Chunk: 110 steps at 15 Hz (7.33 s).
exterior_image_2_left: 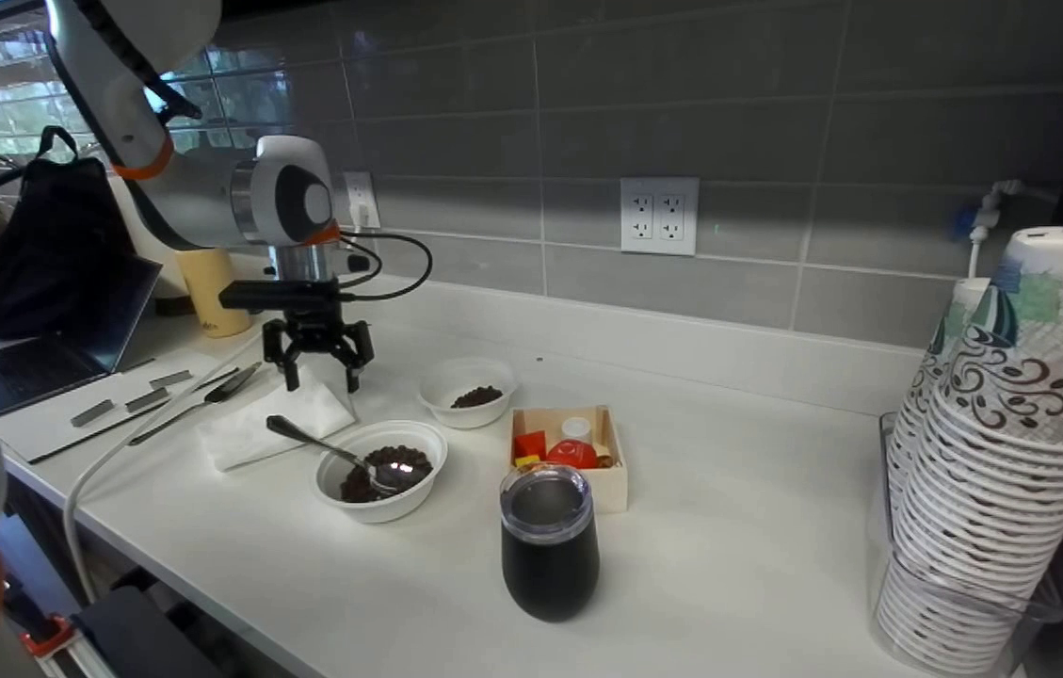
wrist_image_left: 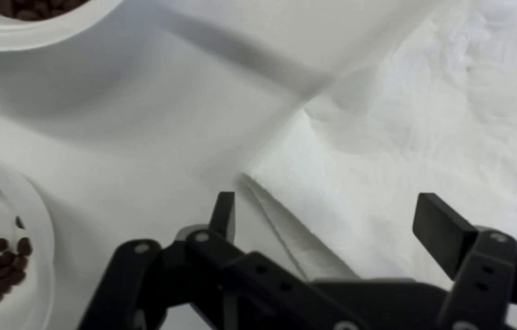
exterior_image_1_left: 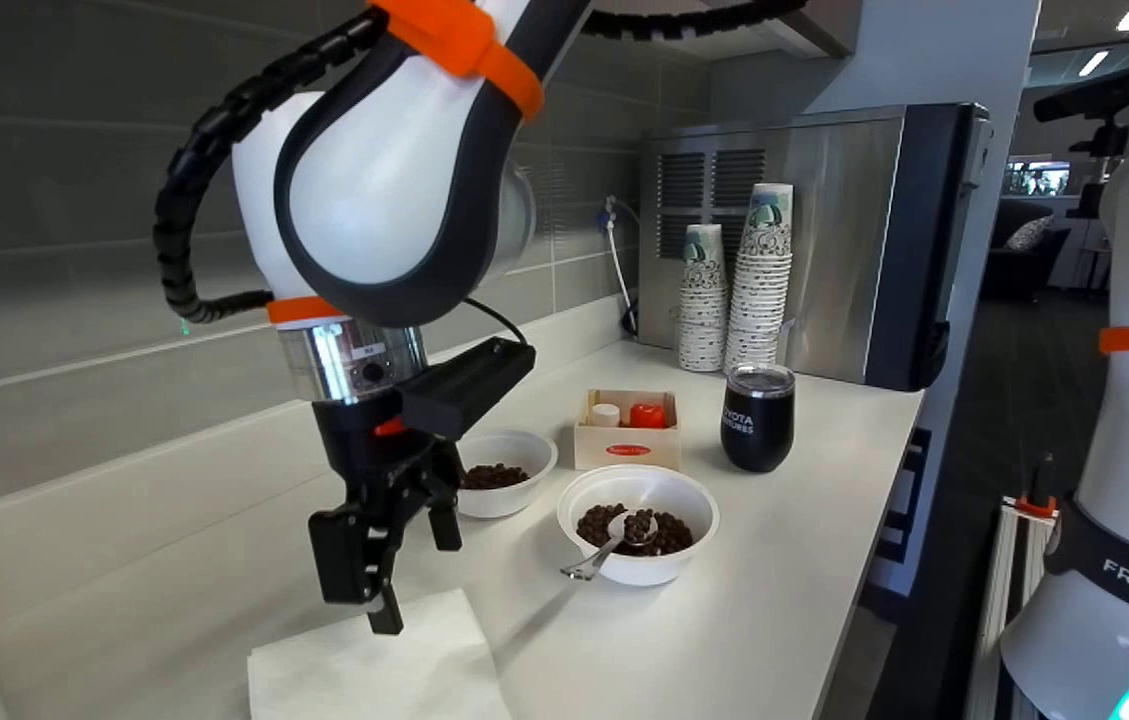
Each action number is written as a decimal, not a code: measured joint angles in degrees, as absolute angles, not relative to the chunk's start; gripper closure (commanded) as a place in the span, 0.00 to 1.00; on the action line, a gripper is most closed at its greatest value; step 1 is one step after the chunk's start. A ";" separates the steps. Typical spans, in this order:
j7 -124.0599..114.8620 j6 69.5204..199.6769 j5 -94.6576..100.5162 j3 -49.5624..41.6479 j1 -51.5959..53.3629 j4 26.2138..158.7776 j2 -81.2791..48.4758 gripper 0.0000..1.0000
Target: Use the tissue to wipe the counter
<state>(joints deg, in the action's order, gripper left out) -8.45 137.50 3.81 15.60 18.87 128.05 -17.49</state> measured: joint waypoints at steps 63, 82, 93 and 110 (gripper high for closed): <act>-42.11 148.06 18.82 3.21 -31.22 142.58 8.18 0.98; -52.09 154.69 18.81 -16.37 -8.34 130.39 -19.17 0.98; -50.31 155.31 11.82 -14.51 -3.43 119.66 -26.30 0.98; -47.10 156.27 8.11 -23.52 -4.31 122.58 -27.95 0.98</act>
<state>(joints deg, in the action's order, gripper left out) -47.10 156.27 8.11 -23.52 -4.31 122.58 -27.95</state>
